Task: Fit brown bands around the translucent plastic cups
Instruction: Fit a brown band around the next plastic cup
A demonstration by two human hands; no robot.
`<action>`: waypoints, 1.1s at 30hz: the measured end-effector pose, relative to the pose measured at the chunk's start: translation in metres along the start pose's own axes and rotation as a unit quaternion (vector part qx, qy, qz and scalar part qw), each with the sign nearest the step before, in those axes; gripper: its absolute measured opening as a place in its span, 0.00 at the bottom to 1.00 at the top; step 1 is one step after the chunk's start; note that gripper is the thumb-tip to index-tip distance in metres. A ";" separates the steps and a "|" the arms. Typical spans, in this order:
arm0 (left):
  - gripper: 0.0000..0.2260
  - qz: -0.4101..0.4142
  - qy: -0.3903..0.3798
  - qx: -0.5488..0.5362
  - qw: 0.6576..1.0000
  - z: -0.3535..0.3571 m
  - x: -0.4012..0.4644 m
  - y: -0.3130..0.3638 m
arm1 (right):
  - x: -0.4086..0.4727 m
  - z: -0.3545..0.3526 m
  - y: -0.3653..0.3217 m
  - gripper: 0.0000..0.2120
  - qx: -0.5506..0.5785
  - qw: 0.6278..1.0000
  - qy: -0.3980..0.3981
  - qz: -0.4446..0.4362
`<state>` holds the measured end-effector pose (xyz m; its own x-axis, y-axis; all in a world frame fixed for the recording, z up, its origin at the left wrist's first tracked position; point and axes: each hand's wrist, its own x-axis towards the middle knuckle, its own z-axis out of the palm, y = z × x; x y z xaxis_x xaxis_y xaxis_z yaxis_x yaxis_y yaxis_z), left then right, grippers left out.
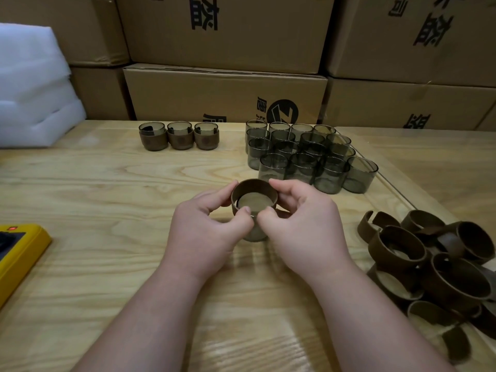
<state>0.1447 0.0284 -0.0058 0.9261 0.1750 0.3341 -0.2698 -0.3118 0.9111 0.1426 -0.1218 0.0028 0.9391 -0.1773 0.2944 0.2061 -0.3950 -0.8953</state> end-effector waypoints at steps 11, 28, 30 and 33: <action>0.21 -0.043 -0.016 -0.007 0.999 0.001 0.002 0.001 | 0.004 0.004 0.002 0.22 0.006 1.000 -0.003 0.013; 0.11 -0.057 -0.019 -0.023 0.998 0.001 0.003 -0.008 | 0.008 0.009 0.015 0.07 0.100 0.993 0.036 0.053; 0.08 -0.055 0.023 -0.033 0.998 0.002 0.005 -0.008 | 0.012 0.008 0.016 0.07 0.093 0.992 0.060 0.068; 0.06 -0.078 0.024 -0.047 0.996 0.001 0.007 -0.011 | 0.016 0.009 0.017 0.09 0.079 0.991 0.061 0.090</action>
<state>0.1541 0.0324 -0.0133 0.9456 0.2591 0.1967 -0.1500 -0.1895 0.9704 0.1639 -0.1239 -0.0105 0.9266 -0.3431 0.1539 0.0871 -0.2023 -0.9754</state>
